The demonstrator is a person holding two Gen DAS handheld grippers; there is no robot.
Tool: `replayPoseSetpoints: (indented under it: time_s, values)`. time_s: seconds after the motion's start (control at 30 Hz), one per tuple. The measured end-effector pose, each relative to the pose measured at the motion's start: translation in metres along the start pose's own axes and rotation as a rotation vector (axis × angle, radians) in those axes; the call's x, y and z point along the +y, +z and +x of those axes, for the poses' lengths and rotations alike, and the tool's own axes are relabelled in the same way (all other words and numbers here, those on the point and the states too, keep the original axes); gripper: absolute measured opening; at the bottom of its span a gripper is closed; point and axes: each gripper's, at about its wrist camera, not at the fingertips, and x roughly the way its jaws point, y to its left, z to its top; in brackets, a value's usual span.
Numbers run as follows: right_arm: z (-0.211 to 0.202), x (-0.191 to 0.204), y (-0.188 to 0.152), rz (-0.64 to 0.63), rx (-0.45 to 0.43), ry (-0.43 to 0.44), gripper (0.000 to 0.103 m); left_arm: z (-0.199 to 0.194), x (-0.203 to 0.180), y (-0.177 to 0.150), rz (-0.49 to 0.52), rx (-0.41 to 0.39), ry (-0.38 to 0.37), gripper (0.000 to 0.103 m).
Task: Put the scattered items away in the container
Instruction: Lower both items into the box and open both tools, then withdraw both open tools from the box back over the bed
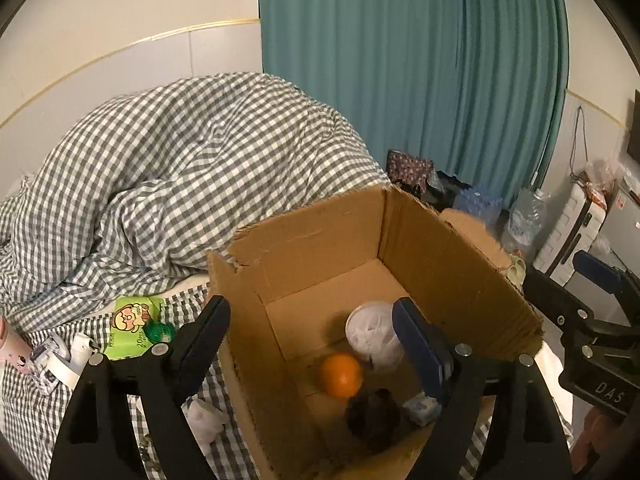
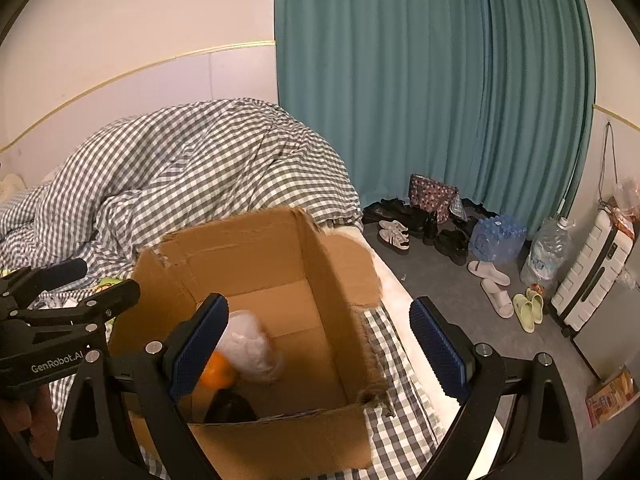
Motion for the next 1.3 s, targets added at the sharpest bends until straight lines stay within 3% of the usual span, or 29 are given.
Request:
replayPoseSetpoints:
  time_s: [0.17, 0.43, 0.73, 1.3]
  values:
    - [-0.013, 0.008, 0.005, -0.007, -0.017, 0.001, 0.092, -0.013, 0.007, 0.000, -0.008, -0.006, 0.010, 0.086]
    - [-0.037, 0.040, 0.013, -0.044, -0.039, 0.014, 0.095, -0.049, 0.037, -0.003, -0.042, -0.045, 0.037, 0.096]
    - [-0.066, 0.089, 0.021, -0.092, -0.081, 0.057, 0.103, -0.094, 0.087, -0.008, -0.091, -0.099, 0.110, 0.103]
    - [-0.110, 0.198, 0.023, -0.185, -0.123, 0.187, 0.103, -0.181, 0.204, -0.041, -0.230, -0.162, 0.273, 0.103]
